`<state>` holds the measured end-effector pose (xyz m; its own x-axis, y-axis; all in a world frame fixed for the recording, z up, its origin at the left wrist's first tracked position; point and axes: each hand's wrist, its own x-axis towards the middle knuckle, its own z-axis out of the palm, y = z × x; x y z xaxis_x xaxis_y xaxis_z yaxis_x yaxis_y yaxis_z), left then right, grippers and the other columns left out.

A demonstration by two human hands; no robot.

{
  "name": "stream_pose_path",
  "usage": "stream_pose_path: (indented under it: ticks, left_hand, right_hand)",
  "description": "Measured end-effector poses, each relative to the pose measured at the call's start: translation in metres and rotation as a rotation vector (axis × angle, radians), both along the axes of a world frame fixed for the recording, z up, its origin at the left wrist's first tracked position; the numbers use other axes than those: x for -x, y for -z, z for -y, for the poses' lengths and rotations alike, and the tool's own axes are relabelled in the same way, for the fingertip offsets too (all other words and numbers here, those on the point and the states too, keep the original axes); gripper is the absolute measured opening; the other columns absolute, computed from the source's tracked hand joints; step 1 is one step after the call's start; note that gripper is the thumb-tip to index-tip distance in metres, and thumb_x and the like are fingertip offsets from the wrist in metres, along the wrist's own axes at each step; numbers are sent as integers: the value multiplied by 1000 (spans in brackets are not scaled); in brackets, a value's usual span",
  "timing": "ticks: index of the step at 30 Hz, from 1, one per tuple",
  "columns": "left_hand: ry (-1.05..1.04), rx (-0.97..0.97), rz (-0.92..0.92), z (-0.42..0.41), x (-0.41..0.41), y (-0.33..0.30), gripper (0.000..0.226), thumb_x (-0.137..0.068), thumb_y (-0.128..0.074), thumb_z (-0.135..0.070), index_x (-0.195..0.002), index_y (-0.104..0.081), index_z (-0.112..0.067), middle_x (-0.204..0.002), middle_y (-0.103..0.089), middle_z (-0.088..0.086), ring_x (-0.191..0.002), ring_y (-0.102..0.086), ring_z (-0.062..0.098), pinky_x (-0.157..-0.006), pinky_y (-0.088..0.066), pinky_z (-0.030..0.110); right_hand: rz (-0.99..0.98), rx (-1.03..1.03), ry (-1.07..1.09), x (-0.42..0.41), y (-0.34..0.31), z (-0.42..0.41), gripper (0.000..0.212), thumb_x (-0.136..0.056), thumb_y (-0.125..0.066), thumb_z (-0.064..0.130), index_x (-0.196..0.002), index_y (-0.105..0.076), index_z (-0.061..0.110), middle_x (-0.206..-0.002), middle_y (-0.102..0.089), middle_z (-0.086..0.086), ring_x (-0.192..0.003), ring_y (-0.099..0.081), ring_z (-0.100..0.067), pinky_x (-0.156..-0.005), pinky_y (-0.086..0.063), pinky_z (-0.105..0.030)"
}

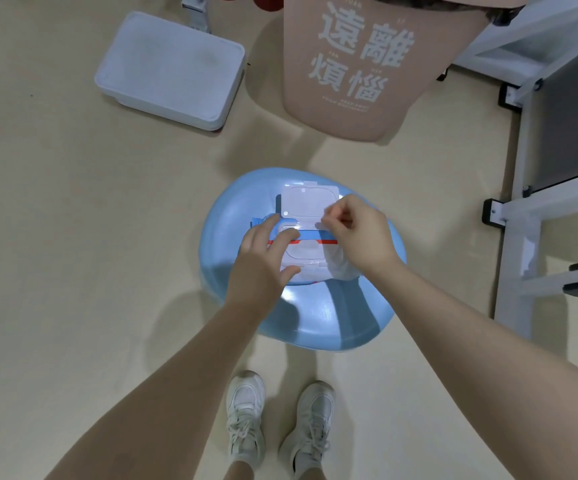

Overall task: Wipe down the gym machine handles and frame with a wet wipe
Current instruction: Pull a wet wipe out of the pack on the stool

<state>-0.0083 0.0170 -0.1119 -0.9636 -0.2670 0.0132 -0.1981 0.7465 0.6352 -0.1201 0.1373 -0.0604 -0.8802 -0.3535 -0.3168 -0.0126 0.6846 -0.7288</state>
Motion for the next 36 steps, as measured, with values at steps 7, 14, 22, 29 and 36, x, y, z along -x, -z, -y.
stream_pose_path:
  ticks: [7,14,22,29,36]
  left_hand:
    - [35,27,-57,1,-1,4,38,-74,-50,-25,-110,-62,-19,-123,-52,31,-106,-50,41,-96,-27,28]
    - [34,38,8,4,-2,1,37,-68,-65,-18,-104,-70,-16,-128,-54,23,-92,-60,40,-86,-38,25]
    - [30,47,-10,3,-2,0,37,-65,-66,-16,-102,-72,-19,-125,-56,24,-96,-60,41,-84,-47,34]
    - [68,93,-82,4,-2,3,36,-75,-47,-27,-105,-66,-21,-121,-57,27,-97,-58,39,-80,-50,42]
    - [40,60,-108,5,-4,10,34,-75,-51,-27,-102,-69,-17,-123,-56,27,-101,-56,38,-82,-49,42]
  right_hand:
    - [-429,-402,-625,-11,4,-8,15,-75,-70,13,-90,-73,14,-119,-59,-7,-95,-60,-28,-73,-44,-27]
    - [-703,-554,-715,-26,9,2,25,-40,-79,6,-58,-66,19,-62,-59,2,-57,-58,-22,-61,-48,-25]
    - [-611,-597,-660,-26,-3,12,32,-28,-82,6,-49,-60,14,-53,-57,1,-50,-57,-20,-42,-35,-17]
    - [-551,-430,-544,-21,4,5,13,-56,-73,4,-54,-61,8,-57,-55,-4,-38,-50,-27,-42,-13,-12]
    - [-435,-245,-475,-17,5,-4,27,-76,-41,19,-73,-65,7,-72,-62,-7,-59,-58,-29,-49,-31,-24]
